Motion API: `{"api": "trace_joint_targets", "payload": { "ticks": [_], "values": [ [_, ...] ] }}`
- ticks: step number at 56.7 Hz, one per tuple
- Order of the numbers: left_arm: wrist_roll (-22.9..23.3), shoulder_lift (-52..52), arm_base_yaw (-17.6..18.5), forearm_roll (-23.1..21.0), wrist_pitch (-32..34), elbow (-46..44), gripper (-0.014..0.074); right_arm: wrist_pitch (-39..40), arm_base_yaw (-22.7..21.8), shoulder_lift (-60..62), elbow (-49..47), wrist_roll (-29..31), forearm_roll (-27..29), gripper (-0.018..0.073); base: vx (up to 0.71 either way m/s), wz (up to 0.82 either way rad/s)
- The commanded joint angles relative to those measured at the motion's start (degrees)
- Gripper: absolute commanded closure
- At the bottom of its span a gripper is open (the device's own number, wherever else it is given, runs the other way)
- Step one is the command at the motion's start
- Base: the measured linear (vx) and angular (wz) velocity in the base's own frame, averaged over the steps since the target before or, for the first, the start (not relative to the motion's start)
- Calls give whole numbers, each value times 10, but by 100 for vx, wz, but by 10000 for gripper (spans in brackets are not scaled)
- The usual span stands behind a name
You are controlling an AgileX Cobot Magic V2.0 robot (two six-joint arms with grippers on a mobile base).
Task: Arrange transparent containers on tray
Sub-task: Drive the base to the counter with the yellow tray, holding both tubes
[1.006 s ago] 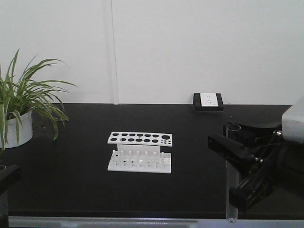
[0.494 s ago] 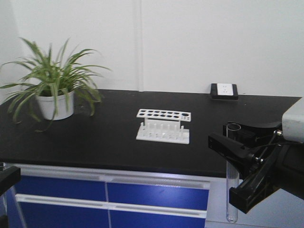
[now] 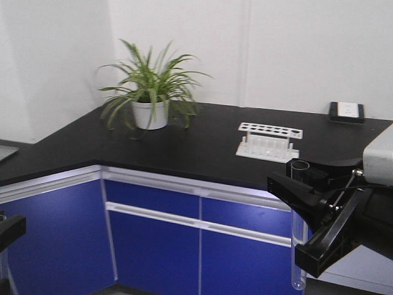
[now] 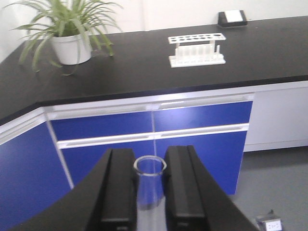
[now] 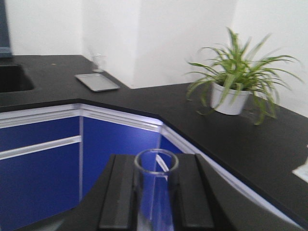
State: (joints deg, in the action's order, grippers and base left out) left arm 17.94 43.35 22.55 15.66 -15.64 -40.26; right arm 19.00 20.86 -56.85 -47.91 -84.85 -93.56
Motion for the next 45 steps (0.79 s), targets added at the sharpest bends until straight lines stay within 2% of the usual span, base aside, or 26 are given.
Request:
{"api": "trace_joint_targets", "payload": {
  "ticks": [1, 45],
  "values": [
    [0, -1, 4, -2, 43, -16, 597, -3, -2, 11, -18, -2, 12, 571, -34, 39],
    [0, -1, 4, -2, 43, -16, 597, -3, -2, 11, -18, -2, 12, 571, -29, 43]
  ]
}}
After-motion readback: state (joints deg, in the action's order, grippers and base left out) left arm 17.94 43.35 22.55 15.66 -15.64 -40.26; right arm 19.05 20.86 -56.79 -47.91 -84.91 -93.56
